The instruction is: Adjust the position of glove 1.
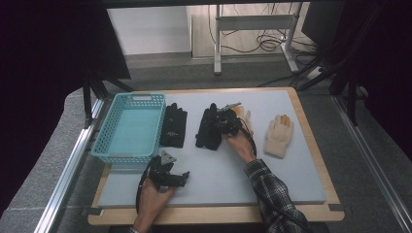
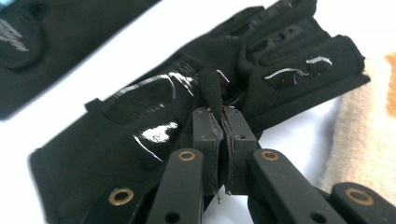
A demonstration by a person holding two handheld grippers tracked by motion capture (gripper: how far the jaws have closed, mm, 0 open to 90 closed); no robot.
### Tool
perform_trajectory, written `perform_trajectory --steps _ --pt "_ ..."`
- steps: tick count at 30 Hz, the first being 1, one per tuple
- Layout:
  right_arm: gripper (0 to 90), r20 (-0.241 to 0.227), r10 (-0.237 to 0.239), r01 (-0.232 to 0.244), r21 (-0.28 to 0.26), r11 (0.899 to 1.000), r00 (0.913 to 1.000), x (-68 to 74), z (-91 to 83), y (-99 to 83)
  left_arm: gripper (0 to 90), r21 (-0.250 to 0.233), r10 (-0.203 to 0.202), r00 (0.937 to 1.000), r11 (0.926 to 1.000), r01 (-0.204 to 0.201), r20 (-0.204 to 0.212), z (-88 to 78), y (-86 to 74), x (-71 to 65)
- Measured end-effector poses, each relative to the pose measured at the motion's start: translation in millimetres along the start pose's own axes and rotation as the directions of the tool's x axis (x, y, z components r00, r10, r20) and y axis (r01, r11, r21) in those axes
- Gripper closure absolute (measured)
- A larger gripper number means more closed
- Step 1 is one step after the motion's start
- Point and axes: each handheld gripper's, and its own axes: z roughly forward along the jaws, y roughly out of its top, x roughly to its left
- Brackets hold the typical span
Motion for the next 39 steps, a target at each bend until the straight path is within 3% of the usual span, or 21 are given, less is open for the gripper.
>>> perform_trajectory --steps 9,21,27,31,35,39 --pt "85.6 -0.066 -0.018 0.015 -0.043 0.999 0.9977 17.9 -25.5 9.4 6.0 0.004 0.003 1.0 1.0 -0.003 0.0 -0.2 0.0 0.2" --pt "86.1 -0.147 -0.04 0.025 -0.099 0.995 0.9884 41.2 -79.6 8.9 6.0 0.002 0.002 1.0 1.0 -0.002 0.001 -0.2 0.0 0.1" --pt "86.1 -0.185 -0.042 0.021 -0.117 0.993 0.9818 53.2 -110.4 -8.0 5.9 0.001 0.0 1.0 1.0 0.0 0.0 -0.1 0.0 0.0" --pt "86.0 -0.217 -0.029 0.003 -0.12 0.993 0.9757 62.7 -130.7 -30.4 6.0 -0.007 -0.008 1.0 0.9999 0.008 0.0 0.4 0.0 -0.6" --pt "86.0 -0.228 -0.029 0.004 -0.111 0.994 0.9733 68.2 -135.4 -46.4 6.0 -0.003 -0.004 1.0 1.0 0.004 0.0 0.1 0.0 -0.3" --pt "85.9 -0.206 -0.039 0.022 -0.087 0.996 0.9778 72.1 -131.8 -68.1 6.0 -0.003 -0.003 1.0 1.0 0.003 -0.001 0.2 0.0 -0.3"
